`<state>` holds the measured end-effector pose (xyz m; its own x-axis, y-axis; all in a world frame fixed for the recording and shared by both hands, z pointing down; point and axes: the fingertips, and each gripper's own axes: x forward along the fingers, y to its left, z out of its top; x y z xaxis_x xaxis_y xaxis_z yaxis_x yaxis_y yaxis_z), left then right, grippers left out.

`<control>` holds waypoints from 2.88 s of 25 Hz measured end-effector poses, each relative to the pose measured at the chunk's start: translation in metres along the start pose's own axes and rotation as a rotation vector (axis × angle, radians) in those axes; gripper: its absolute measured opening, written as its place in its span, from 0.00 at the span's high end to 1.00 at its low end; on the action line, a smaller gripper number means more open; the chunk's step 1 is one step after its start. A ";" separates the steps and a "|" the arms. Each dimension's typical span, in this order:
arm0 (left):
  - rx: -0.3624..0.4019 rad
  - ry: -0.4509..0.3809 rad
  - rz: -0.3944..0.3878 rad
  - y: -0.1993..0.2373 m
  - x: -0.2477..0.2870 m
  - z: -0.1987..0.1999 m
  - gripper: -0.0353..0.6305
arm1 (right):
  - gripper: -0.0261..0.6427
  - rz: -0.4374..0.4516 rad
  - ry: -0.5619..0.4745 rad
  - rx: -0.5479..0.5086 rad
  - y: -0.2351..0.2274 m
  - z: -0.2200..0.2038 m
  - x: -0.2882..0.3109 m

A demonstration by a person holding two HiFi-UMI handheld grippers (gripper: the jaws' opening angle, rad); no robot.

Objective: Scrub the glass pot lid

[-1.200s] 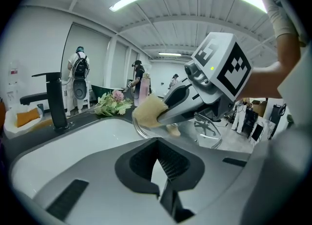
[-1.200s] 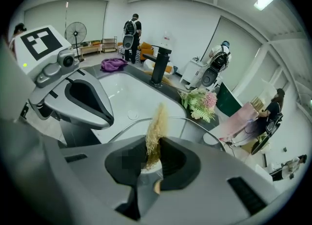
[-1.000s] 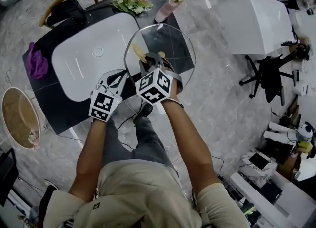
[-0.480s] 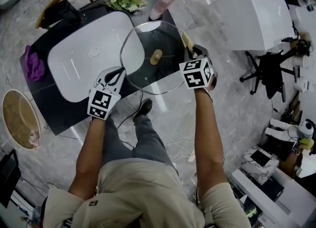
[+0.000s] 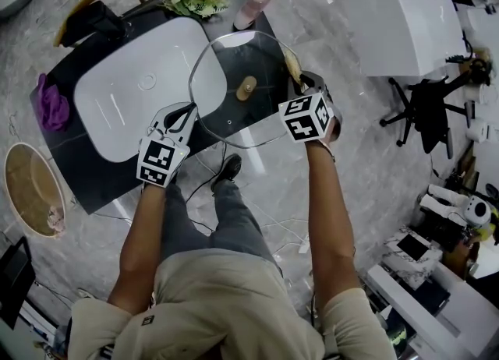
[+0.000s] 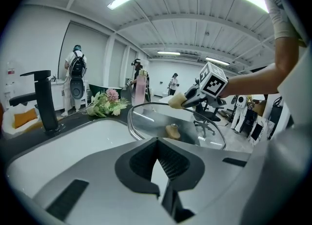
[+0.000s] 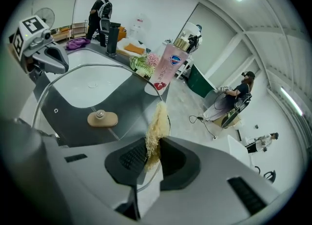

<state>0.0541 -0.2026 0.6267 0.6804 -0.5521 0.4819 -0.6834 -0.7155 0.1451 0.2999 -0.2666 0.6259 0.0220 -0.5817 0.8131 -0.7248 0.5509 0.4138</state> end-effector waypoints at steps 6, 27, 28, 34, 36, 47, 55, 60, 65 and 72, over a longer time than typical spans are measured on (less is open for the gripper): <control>-0.010 -0.005 -0.007 0.000 -0.001 -0.001 0.93 | 0.88 0.072 0.006 -0.107 0.057 0.016 0.003; -0.038 -0.019 -0.010 -0.001 -0.002 -0.003 0.93 | 0.87 0.509 -0.161 -0.182 0.219 0.098 -0.061; -0.037 -0.020 -0.011 -0.001 -0.001 -0.002 0.93 | 0.87 0.508 -0.162 -0.179 0.218 0.098 -0.060; -0.019 -0.008 0.000 0.000 -0.002 -0.006 0.93 | 0.87 0.495 -0.144 -0.136 0.198 0.080 -0.053; -0.019 -0.009 0.003 0.000 -0.002 -0.005 0.93 | 0.87 0.478 -0.118 -0.085 0.180 0.064 -0.046; 0.004 0.002 -0.002 -0.002 -0.001 -0.006 0.93 | 0.87 0.188 0.047 -0.026 0.041 -0.018 -0.024; 0.006 0.005 -0.004 -0.004 -0.002 -0.006 0.93 | 0.87 0.087 0.079 -0.099 0.009 -0.034 -0.026; 0.005 0.003 -0.002 -0.006 -0.003 -0.007 0.93 | 0.87 0.090 0.078 -0.094 0.010 -0.037 -0.028; 0.007 0.003 0.001 -0.008 -0.004 -0.007 0.93 | 0.87 0.110 0.082 -0.090 0.019 -0.040 -0.029; 0.002 -0.004 0.006 -0.009 -0.005 -0.007 0.93 | 0.87 0.314 0.064 -0.156 0.105 -0.023 -0.036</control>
<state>0.0552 -0.1907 0.6291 0.6771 -0.5582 0.4795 -0.6872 -0.7127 0.1407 0.2385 -0.1743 0.6497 -0.1385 -0.3336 0.9325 -0.5893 0.7845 0.1931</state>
